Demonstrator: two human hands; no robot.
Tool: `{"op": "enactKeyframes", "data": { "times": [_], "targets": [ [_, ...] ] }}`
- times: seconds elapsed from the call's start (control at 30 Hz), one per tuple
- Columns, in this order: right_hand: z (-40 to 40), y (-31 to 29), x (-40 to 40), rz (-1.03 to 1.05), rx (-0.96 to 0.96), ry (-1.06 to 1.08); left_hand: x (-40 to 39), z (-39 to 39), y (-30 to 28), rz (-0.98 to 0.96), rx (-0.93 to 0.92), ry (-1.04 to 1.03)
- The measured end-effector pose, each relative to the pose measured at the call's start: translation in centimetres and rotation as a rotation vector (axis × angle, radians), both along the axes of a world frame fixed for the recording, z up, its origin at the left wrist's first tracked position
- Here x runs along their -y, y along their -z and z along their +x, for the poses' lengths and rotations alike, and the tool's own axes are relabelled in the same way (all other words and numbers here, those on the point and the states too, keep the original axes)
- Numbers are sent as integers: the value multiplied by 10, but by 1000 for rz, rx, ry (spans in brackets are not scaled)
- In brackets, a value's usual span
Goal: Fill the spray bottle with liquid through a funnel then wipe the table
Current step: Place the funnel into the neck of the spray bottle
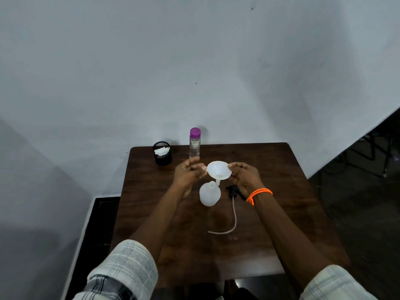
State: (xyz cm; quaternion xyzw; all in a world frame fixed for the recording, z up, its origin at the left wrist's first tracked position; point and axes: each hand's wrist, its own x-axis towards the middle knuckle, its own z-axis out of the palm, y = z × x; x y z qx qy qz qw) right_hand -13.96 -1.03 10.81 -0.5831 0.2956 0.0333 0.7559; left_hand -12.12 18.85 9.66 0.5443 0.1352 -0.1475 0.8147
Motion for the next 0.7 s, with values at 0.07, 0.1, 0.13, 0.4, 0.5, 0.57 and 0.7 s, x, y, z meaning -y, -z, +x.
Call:
{"op": "enactKeyframes", "data": {
  "times": [0.07, 0.1, 0.13, 0.4, 0.5, 0.57, 0.7],
  "targets": [
    [-2, 2, -6, -17, -3, -8, -5, -3, 3, 14, -28, -21],
    [-2, 3, -8, -32, -7, -13, -6, -4, 3, 30, -42, -28],
    [-1, 4, -10, -49, -9, -18, -7, -5, 3, 43, -55, -38],
    [7, 17, -18, -170, -56, -15, -3, -6, 8, 91, -135, -107],
    [7, 24, -18, -178, -63, -16, -2, -5, 13, 108, -151, -95],
    [7, 27, -18, -171, -68, -20, -3, -4, 18, 137, -167, -78],
    [7, 36, -18, -149, -86, -24, -4, -3, 27, 184, -203, -60]
  ]
}}
